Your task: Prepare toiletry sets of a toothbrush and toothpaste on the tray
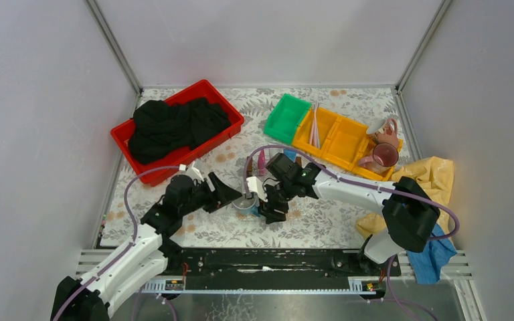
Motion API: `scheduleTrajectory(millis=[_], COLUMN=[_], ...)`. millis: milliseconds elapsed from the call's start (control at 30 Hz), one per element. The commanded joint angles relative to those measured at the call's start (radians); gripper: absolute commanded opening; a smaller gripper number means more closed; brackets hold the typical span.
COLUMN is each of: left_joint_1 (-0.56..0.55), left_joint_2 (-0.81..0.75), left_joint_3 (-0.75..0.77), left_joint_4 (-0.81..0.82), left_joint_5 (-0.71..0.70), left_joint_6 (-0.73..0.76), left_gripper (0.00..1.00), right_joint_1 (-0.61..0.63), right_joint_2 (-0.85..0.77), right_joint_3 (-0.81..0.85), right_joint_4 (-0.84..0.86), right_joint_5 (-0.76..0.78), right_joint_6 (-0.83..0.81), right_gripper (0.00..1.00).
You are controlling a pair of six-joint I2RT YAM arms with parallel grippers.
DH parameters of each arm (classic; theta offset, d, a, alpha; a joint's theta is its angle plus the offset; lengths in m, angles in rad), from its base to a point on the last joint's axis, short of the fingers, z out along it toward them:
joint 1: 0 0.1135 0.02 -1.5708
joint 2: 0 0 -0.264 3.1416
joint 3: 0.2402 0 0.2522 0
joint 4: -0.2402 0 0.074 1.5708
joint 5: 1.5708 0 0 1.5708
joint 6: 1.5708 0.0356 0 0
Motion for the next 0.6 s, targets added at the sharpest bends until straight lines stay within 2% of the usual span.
scheduleTrajectory(millis=[0, 200, 267, 567], left_joint_1=[-0.028, -0.038, -0.041, -0.045], left_joint_2=[0.016, 0.046, 0.054, 0.079], left_joint_3=[0.005, 0.021, 0.027, 0.047], left_joint_4=[0.071, 0.054, 0.055, 0.061], left_joint_5=[-0.056, -0.076, -0.079, -0.093], left_joint_6=[-0.007, 0.016, 0.020, 0.039], left_gripper=[0.74, 0.74, 0.74, 0.74], right_joint_1=[-0.003, 0.020, 0.036, 0.067], right_joint_2=[-0.013, 0.009, 0.019, 0.051], right_joint_3=[-0.004, -0.006, -0.004, 0.015], right_joint_4=[0.044, 0.042, 0.042, 0.059], right_joint_5=[-0.018, -0.024, -0.020, 0.000], right_joint_6=[0.001, -0.005, -0.007, 0.018], right_gripper=[0.56, 0.33, 0.28, 0.19])
